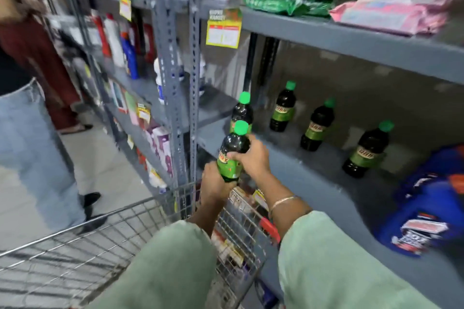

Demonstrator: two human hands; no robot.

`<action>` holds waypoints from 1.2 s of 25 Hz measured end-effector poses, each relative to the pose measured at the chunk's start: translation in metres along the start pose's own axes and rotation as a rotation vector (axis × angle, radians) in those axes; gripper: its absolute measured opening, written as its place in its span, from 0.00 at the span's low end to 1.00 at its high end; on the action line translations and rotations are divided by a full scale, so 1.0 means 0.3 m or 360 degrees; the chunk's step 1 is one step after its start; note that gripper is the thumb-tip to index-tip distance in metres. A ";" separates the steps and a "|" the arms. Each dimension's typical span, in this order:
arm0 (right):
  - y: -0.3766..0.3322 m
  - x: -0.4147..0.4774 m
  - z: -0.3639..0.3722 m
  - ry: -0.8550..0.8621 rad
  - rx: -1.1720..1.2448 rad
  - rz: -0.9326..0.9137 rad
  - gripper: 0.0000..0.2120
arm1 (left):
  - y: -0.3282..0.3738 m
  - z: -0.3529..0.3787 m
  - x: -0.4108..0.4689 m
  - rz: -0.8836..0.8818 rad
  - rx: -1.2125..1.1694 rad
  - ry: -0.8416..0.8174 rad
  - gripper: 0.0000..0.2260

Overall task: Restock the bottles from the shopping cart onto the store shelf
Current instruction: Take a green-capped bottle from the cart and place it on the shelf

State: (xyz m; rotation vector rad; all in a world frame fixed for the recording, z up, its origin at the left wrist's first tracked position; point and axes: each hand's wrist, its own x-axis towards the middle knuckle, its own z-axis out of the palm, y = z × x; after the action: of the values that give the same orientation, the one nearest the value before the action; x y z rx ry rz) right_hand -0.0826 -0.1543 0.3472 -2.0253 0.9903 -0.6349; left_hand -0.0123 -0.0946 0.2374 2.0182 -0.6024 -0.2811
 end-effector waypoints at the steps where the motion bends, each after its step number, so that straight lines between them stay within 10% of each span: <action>1: -0.017 0.018 -0.049 0.0052 0.0014 -0.0032 0.32 | 0.071 0.000 0.004 0.0044 0.0010 0.0013 0.20; 18: 0.185 0.192 -0.221 0.0256 0.0018 -0.0024 0.35 | 0.284 0.250 0.043 0.0115 0.0014 -0.0259 0.31; 24: 0.188 -0.026 -0.071 0.0875 -0.0206 -0.0137 0.28 | 0.041 0.035 -0.054 0.0442 0.0377 -0.0014 0.29; 30: 0.297 -0.203 0.432 -0.0112 -0.0661 -0.0366 0.18 | -0.551 -0.240 -0.229 -0.0460 0.0183 0.0201 0.15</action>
State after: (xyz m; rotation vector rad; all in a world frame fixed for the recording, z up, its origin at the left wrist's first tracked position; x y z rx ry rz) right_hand -0.0645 -0.0847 0.1945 -2.5355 0.9101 -0.5006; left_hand 0.0098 0.0622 0.1271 2.2163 -0.2510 -0.2932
